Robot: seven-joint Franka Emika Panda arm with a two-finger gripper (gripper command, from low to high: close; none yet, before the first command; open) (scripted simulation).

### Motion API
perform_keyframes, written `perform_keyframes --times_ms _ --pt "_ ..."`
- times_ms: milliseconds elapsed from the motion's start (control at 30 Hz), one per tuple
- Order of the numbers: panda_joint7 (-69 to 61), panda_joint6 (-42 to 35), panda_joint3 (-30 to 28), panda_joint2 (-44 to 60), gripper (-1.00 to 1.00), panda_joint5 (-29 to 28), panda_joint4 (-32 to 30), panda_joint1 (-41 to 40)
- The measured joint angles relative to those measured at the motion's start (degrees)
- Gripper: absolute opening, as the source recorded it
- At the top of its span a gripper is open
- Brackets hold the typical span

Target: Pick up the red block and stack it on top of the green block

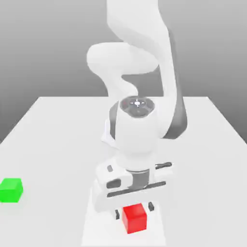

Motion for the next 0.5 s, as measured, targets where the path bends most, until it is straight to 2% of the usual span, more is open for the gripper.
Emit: perform_keyframes --times_ms 167,333,500 --pt "0.0 0.4 0.1 0.4 -1.00 -0.1 0.0 -0.1" --pt "0.4 -7.2 -0.4 -8.5 -1.00 -0.6 -1.3 0.3" --pt "-8.5 -11.0 -6.5 -11.0 -1.00 0.2 -0.2 -7.7"
